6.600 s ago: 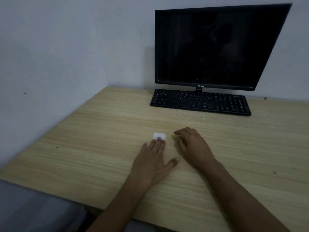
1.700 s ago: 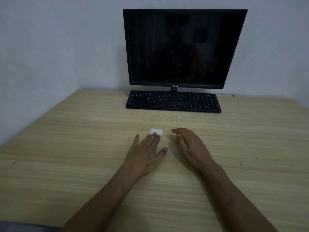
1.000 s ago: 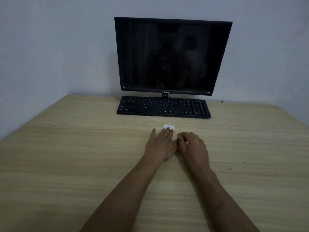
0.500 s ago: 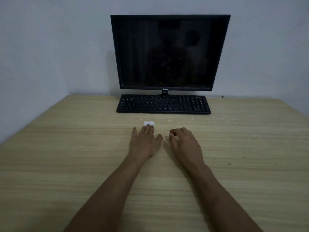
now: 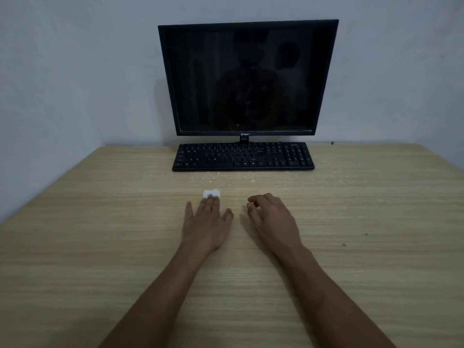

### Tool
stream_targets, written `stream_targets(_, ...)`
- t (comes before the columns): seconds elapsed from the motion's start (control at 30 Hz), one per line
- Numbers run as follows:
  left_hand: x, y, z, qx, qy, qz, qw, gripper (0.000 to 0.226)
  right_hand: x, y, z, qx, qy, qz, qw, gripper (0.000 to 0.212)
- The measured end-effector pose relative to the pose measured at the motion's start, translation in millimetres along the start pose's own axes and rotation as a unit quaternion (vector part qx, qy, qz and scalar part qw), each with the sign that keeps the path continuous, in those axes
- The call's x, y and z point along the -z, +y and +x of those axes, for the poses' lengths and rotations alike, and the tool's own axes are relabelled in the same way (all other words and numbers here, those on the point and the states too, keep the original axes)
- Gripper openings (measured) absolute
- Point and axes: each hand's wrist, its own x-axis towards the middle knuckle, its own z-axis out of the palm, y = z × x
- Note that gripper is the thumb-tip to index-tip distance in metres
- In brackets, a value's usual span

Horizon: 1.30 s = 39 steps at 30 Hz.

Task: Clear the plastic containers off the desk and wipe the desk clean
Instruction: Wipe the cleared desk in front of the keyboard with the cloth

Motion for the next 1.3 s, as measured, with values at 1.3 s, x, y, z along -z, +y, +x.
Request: stream_targets(1.3,4.5,-15.3,-19.4,-0.017,0.005,0.027,0.999,0.064,-7.0,-6.7,-2.8,0.062,-0.047,0.002,0.997,0.033)
